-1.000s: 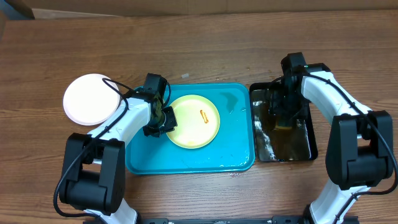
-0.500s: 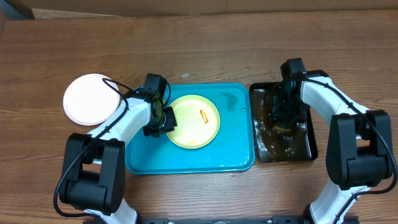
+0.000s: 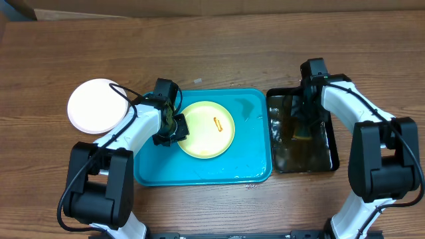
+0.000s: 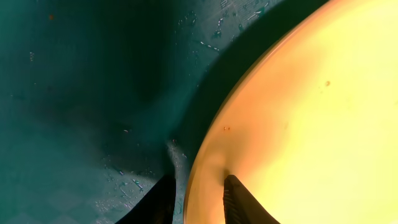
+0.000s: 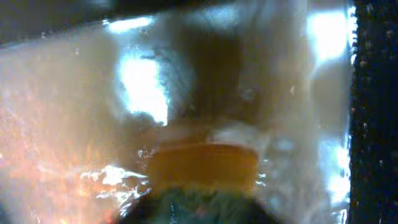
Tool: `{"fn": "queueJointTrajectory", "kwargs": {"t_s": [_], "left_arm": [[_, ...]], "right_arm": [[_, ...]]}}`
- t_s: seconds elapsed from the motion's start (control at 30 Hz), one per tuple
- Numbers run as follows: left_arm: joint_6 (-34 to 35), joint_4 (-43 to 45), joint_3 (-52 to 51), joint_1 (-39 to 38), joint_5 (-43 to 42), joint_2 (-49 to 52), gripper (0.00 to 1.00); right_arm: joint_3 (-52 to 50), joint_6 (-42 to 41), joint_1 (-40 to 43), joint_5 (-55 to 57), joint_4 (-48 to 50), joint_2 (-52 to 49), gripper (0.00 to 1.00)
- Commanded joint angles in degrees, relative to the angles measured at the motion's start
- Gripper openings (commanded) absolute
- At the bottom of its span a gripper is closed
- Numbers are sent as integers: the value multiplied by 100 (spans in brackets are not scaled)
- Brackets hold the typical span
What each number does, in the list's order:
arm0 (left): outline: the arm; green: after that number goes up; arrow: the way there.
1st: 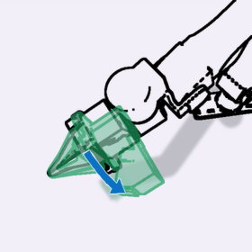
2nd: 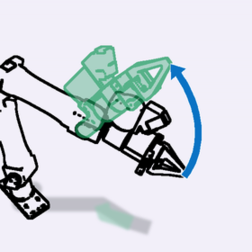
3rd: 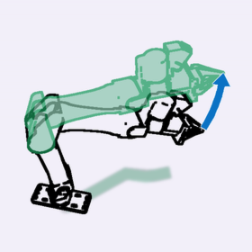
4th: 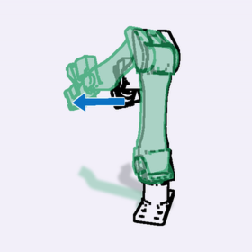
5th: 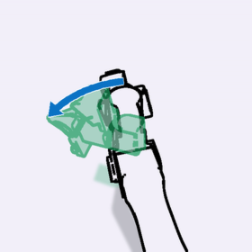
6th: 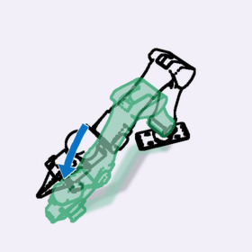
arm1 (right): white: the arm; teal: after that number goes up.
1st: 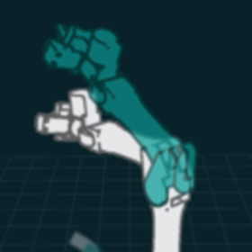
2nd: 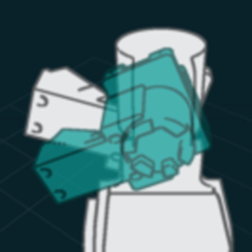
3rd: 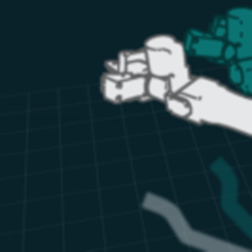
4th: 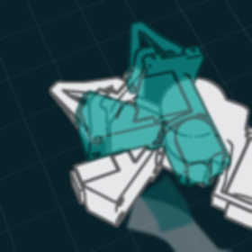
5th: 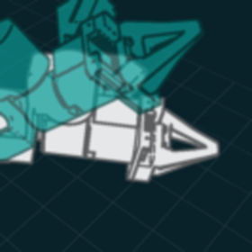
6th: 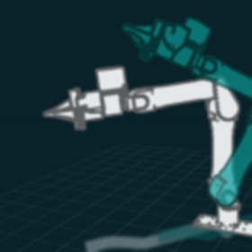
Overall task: Clean dirty plates on tray and stack at the side
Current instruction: 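Soak the sponge in basin water with right gripper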
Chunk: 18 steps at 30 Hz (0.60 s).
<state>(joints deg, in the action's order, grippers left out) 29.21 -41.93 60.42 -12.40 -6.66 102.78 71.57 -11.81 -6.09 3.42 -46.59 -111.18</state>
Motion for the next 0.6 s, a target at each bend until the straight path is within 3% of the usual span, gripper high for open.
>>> {"fn": "queueJointTrajectory", "kwargs": {"t_s": [0.0, 0.03, 0.07, 0.1, 0.3, 0.57], "left_arm": [[15, 15, 33, -42, 63, 72, 28], [15, 15, 33, -42, 63, 72, 28], [15, 13, 33, -42, 63, 72, 28], [15, 11, 33, -42, 63, 72, 29], [15, 13, 33, -42, 63, 72, 29], [15, 17, 33, -42, 63, 72, 29]], "right_arm": [[136, -22, 9, 37, 160, -4, 5], [138, -22, 9, 35, 177, -4, 33], [149, -22, 9, 35, 166, -4, 52], [173, -20, 9, 35, 111, -4, 56], [361, -20, 9, 37, -511, -4, 59], [168, -22, 0, 37, -529, -4, 48]]}}
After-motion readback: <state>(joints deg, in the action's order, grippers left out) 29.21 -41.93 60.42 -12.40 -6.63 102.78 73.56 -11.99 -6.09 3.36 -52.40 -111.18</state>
